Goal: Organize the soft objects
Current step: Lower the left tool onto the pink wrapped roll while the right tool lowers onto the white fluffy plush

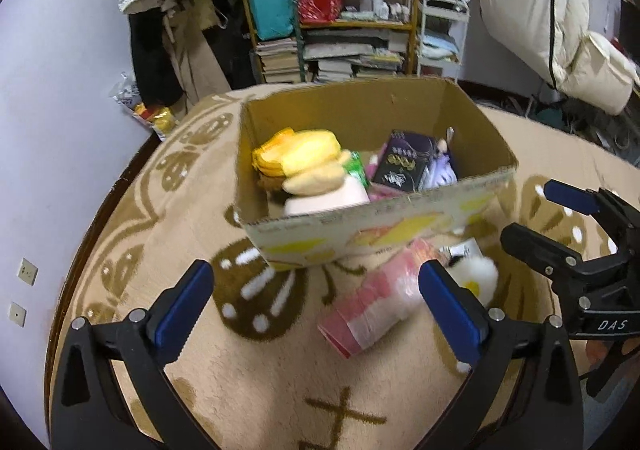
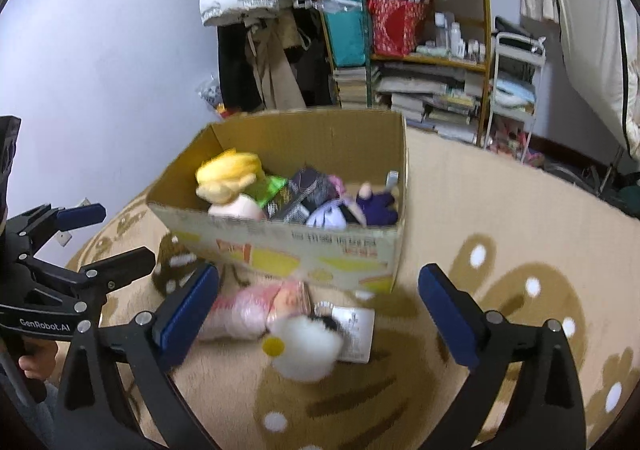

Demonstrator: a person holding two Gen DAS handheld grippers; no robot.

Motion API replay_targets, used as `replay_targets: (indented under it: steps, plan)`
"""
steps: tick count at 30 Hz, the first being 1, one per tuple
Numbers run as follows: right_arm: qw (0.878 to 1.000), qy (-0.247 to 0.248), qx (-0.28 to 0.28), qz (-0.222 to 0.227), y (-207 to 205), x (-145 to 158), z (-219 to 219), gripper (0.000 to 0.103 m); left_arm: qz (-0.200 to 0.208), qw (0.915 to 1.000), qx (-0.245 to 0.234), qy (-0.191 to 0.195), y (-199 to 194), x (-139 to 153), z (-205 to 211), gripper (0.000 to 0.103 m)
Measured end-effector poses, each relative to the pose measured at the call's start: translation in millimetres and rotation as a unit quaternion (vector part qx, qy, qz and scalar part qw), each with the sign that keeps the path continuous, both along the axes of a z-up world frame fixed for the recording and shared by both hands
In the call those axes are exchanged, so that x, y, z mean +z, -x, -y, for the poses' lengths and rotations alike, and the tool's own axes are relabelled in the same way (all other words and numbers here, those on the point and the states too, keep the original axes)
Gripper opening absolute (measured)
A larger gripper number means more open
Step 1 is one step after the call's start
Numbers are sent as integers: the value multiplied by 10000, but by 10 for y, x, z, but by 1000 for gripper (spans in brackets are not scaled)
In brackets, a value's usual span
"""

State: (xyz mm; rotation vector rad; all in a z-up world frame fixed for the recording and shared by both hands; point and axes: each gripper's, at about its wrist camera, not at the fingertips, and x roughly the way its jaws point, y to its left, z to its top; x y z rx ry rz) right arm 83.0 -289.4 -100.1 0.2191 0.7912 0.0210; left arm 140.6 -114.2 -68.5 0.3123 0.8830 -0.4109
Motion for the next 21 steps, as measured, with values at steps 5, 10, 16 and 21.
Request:
replay_targets:
  steps: [5, 10, 16, 21]
  plan:
    - [9991, -127, 120, -380, -17, -192, 21, 103, -127, 9995, -280, -64, 14, -147, 95, 101]
    - [9977, -188, 123, -644, -48, -353, 35, 103, -326, 9986, -397, -148, -34, -295, 148, 100]
    - [9952, -223, 181, -937, -114, -558, 10, 99, -578, 9969, -477, -235, -120, -491, 180, 100]
    - [9929, -266, 217, -1140, -150, -683, 25, 97, -752, 9947, -606, -349, -162, -651, 214, 100]
